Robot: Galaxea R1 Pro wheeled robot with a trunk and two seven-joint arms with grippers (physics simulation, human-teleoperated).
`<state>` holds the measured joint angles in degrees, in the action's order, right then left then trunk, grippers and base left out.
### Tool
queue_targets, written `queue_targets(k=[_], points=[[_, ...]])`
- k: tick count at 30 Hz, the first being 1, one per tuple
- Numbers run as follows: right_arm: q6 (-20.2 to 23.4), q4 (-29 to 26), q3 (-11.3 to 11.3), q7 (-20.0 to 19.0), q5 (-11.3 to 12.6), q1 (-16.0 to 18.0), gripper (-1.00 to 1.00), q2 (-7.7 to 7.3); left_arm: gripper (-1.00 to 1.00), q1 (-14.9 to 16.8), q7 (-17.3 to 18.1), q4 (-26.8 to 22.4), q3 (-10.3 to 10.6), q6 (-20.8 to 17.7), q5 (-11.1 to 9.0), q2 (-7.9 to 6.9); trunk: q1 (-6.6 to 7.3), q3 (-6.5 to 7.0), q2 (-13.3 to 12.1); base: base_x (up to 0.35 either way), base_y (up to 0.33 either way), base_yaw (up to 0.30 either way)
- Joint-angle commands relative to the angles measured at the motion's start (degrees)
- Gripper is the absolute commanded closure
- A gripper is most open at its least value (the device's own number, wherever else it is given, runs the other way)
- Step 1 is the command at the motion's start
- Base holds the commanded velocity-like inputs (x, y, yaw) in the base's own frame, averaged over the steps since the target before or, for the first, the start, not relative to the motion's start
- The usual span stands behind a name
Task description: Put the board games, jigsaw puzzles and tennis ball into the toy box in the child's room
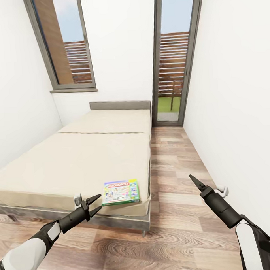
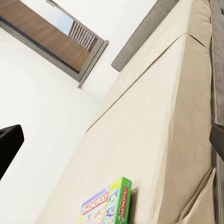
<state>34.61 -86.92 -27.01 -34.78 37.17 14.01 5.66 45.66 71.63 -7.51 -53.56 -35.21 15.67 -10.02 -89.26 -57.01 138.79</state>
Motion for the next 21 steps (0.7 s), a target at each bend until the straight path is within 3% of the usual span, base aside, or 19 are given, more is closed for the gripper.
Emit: queue_targets(k=[1, 21], points=[[0.4, 0.0, -0.1, -0.1, 0.3, 0.1, -1.00, 0.05, -1.00, 0.0, 0.3, 0.0, -0.5, -0.6, 0.6, 0.01, 0.01, -0.05, 0.0, 0.000, -0.155, 0.000], [0.5, 0.0, -0.2, -0.1, 0.3, 0.1, -1.00, -0.08, -1.00, 0.0, 0.3, 0.0, -0.5, -0.4, 0.6, 0.00, 0.01, -0.05, 0.0, 0.000, -0.030, 0.000]])
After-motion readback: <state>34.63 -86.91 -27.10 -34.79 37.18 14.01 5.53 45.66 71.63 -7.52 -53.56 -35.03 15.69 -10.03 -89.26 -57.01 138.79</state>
